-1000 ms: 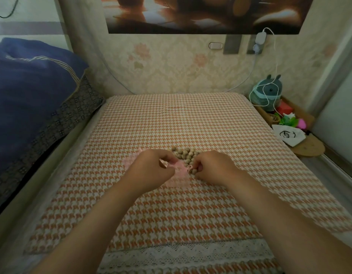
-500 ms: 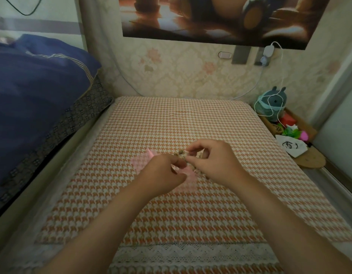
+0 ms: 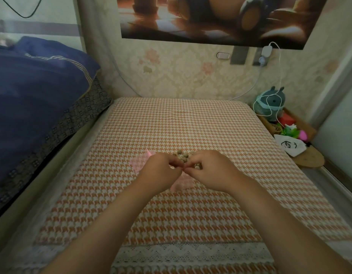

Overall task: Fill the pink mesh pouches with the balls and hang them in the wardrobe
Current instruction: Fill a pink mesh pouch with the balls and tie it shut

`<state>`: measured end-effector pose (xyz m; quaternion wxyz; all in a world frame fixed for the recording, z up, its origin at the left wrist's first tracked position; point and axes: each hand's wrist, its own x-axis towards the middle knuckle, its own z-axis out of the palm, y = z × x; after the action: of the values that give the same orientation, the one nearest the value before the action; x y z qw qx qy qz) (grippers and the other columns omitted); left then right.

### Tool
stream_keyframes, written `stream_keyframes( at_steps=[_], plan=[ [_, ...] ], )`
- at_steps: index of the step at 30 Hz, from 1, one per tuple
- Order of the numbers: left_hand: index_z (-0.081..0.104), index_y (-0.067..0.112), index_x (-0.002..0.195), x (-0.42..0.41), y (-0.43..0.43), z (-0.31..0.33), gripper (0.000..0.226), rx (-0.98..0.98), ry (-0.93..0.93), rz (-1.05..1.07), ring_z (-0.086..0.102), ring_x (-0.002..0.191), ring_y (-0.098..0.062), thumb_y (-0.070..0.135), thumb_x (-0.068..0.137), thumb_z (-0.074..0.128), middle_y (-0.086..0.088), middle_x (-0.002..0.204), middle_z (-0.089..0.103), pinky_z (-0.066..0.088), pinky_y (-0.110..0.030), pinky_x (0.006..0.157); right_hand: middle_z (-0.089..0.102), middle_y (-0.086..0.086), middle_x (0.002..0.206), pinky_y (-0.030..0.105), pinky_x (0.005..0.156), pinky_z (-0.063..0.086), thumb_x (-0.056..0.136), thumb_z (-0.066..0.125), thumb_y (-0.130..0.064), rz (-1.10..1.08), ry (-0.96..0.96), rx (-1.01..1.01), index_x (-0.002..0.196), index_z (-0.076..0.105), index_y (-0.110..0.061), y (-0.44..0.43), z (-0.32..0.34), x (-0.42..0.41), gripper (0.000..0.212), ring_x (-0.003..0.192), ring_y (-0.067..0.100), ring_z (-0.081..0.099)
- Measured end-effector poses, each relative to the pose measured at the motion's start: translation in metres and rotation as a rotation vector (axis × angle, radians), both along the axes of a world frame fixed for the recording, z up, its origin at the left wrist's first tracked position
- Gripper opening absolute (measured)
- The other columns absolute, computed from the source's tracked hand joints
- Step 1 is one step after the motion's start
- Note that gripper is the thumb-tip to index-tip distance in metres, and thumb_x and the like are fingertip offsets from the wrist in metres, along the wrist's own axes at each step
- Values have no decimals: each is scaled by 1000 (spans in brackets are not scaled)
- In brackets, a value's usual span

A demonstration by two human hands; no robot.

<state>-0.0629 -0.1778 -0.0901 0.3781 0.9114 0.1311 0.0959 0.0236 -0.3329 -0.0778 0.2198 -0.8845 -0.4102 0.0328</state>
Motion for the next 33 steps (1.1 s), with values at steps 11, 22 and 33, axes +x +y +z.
stream_keyframes(
  at_steps=[11,22,33],
  plan=[
    [75,19,107,13,-12,6,20,46,6,28,66,84,-2,20,88,70,3,113,72,37,-3,52,68,-21,92,24,69,53,95,66,-28,-90,182,179,103,75,-38,-20,-4,27,15,71,-4,62],
    [71,25,116,15,-16,9,30,68,52,-54,56,55,8,34,88,71,12,97,66,37,-6,48,69,-14,100,28,74,51,88,75,-34,-169,30,-177,106,74,-34,-33,-44,47,19,90,11,64],
    [70,32,111,9,-5,1,24,20,45,-97,66,82,3,32,87,71,16,99,69,45,-7,55,71,-17,90,19,67,51,87,77,-31,-191,150,319,99,75,-33,-23,-9,36,12,70,-7,61]
  ],
)
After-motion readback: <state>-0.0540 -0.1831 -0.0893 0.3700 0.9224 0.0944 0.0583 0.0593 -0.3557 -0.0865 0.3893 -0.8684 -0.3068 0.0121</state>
